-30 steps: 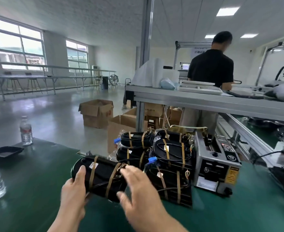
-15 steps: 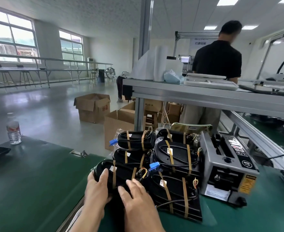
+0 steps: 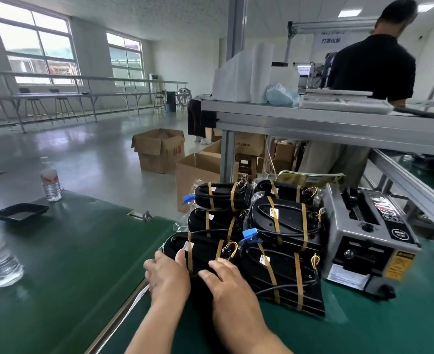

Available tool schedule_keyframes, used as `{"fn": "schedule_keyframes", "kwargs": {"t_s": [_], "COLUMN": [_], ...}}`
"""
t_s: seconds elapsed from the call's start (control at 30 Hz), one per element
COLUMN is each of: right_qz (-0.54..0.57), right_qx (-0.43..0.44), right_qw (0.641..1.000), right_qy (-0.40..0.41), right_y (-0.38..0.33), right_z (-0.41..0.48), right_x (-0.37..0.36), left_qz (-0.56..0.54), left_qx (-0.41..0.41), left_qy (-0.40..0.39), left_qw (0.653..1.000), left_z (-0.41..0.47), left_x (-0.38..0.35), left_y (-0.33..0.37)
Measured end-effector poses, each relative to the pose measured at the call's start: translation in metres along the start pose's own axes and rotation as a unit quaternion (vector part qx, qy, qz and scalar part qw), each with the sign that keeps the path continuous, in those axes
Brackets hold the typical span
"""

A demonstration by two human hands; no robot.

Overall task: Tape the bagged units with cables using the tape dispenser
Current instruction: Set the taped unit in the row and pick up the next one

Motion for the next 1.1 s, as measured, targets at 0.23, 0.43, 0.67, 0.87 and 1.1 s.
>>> {"fn": "schedule_keyframes", "kwargs": {"t_s": [0.23,0.43,0.67,0.87,1.1], "right_qz": [-0.016,0.07,0.075,-0.006,-0.064], "right_qx": [-0.018,-0.016,-0.129,-0.235,-0.359], "right_qw": [0.996,0.997,0.967,0.918,0.795], "right_qy": [-0.091,0.029,0.208,0.318,0.485], "right_y": [-0.01,-0.007,0.044,0.081,0.131], "right_z": [0.001,-0.043,-0.151,-0.269,-0.412], "right_x": [0.012,0.085,0.247,0.345,0.428], "left_qz": [0.031,0.009,-0.039,-0.132,-0.147], "left_qx": [0.004,-0.099,-0.382,-0.47,-0.441], "left_qy": [0.0,0.099,0.079,-0.216,-0.434], "left_qw": [1.0,0.99,0.92,0.845,0.772], "left_z": [-0.007,-0.054,-0.194,-0.342,-0.46], "left_x": [0.012,0.033,0.013,-0.063,-0.132], "left_y": [-0.002,0.004,0.119,0.196,0.255]}}
Point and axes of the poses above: each hand's wrist, its own z-axis towards the middle knuckle, its own x-axis out of the back of the hand, y = z × x, the point moved 5 cm from there along z, towards the middle knuckle, and after that the axes turned 13 degrees about z, right-handed, at the moved point
